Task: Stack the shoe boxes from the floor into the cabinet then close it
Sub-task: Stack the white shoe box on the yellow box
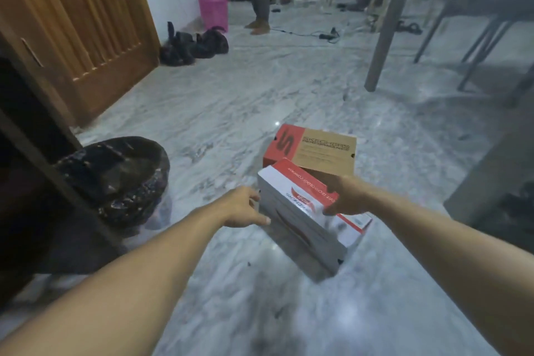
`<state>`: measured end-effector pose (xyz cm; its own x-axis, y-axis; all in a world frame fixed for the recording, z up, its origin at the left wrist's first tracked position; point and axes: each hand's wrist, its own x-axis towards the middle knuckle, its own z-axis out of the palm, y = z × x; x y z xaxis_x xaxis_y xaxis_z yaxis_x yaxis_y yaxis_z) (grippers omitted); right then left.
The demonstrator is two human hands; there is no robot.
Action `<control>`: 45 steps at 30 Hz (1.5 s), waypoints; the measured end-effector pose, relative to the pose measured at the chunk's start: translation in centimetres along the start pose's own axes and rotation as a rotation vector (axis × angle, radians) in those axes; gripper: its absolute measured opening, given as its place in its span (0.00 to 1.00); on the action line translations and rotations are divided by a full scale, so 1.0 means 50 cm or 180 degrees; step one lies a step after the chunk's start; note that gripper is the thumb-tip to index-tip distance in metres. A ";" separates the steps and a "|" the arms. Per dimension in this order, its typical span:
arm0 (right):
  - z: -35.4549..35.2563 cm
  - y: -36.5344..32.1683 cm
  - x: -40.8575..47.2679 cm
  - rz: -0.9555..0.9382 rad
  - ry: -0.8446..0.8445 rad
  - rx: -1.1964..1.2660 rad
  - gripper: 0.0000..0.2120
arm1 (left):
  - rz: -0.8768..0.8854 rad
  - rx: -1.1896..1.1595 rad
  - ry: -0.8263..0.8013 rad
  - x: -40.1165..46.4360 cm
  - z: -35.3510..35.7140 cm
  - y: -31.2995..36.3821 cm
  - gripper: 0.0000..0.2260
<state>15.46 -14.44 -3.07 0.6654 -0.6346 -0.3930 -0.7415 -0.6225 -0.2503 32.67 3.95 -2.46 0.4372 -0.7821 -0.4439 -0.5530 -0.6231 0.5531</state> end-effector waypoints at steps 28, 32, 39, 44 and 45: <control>0.174 -0.104 -0.014 -0.0311 -0.0725 0.1175 0.18 | -0.1045 -0.1431 0.0694 0.019 0.152 -0.122 0.14; 0.149 -0.090 0.065 -0.0320 0.0501 0.0684 0.12 | -0.1653 -0.1335 0.0651 -0.009 0.167 -0.147 0.25; 0.103 -0.102 0.220 -0.0355 0.0302 0.0363 0.36 | -0.2656 -0.3655 0.0576 -0.053 0.202 -0.179 0.39; 0.097 -0.170 0.229 -0.0488 -0.0089 0.0448 0.29 | -0.2534 -0.4320 0.0432 -0.066 0.215 -0.214 0.33; 0.099 -0.180 0.227 -0.0493 -0.0143 0.0467 0.33 | -0.2539 -0.4291 0.0543 -0.069 0.213 -0.223 0.29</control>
<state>29.25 -13.74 -9.66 0.7703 -0.5135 -0.3781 -0.6375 -0.6356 -0.4355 29.77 13.64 -14.64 0.4190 -0.1970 -0.8864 0.8226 -0.3310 0.4624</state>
